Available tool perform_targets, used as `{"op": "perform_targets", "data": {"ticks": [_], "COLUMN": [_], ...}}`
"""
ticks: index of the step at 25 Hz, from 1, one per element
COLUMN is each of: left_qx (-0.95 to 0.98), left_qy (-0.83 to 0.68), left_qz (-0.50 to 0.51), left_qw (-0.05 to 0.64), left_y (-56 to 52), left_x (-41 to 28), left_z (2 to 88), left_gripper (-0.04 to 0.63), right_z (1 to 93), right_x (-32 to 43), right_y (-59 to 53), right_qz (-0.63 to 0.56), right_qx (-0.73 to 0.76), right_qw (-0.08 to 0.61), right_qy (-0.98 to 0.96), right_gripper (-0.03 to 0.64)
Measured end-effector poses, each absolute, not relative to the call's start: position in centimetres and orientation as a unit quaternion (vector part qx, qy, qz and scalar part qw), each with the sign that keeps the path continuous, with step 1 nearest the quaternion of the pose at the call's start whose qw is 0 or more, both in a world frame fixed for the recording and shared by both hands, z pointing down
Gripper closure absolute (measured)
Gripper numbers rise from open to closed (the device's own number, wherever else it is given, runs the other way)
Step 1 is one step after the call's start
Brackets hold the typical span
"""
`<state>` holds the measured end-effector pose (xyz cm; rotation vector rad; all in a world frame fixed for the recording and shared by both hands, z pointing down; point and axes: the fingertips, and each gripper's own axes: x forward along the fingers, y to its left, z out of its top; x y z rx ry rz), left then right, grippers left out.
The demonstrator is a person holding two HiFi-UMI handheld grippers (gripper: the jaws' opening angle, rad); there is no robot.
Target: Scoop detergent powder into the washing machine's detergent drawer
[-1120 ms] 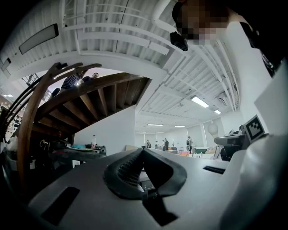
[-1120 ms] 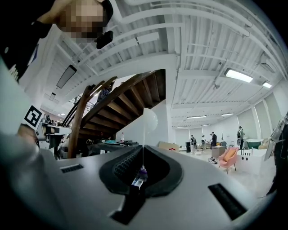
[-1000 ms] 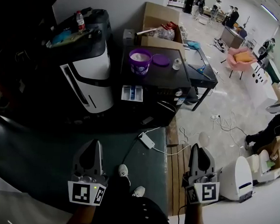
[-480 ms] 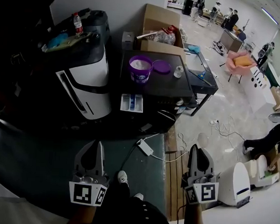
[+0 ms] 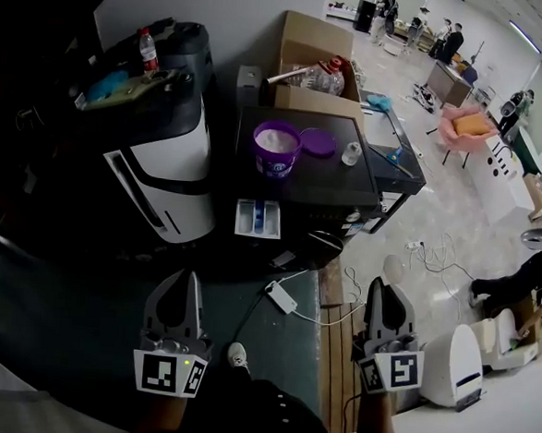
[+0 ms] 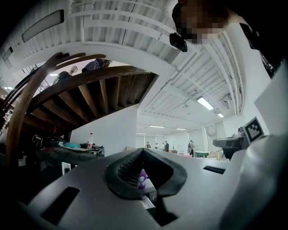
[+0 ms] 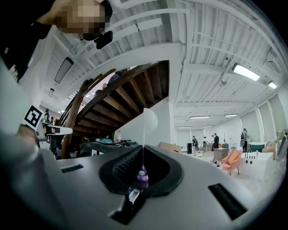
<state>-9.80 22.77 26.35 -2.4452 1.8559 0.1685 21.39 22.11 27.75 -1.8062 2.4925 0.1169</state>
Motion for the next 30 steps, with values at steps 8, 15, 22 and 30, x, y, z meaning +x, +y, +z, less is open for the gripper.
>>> {"op": "perform_targets", "data": {"ticks": [8, 15, 22, 30], "left_qx": [-0.801, -0.808, -0.808, -0.808], "left_qy": [0.593, 0.585, 0.586, 0.587], "left_qz": [0.063, 0.061, 0.051, 0.048], "left_qw": [0.042, 0.044, 0.024, 0.024], "left_y": [18.1, 15.4, 13.0, 9.4], "left_x": [-11.7, -13.7, -14.2, -12.8], "left_z": [25.7, 25.8, 27.8, 28.3], "left_gripper": [0.581, 0.581, 0.581, 0.581], "right_z": [26.9, 27.1, 29.1, 30.0], "right_x": [19.5, 17.6, 17.7, 18.5], "right_y": [17.8, 15.4, 13.7, 9.3], "right_qz": [0.053, 0.051, 0.030, 0.017], "right_qx": [-0.592, -0.601, -0.609, -0.604], "right_qw": [0.031, 0.032, 0.019, 0.027], "right_qy": [0.803, 0.797, 0.792, 0.796], "right_gripper": [0.583, 0.583, 0.583, 0.583]}}
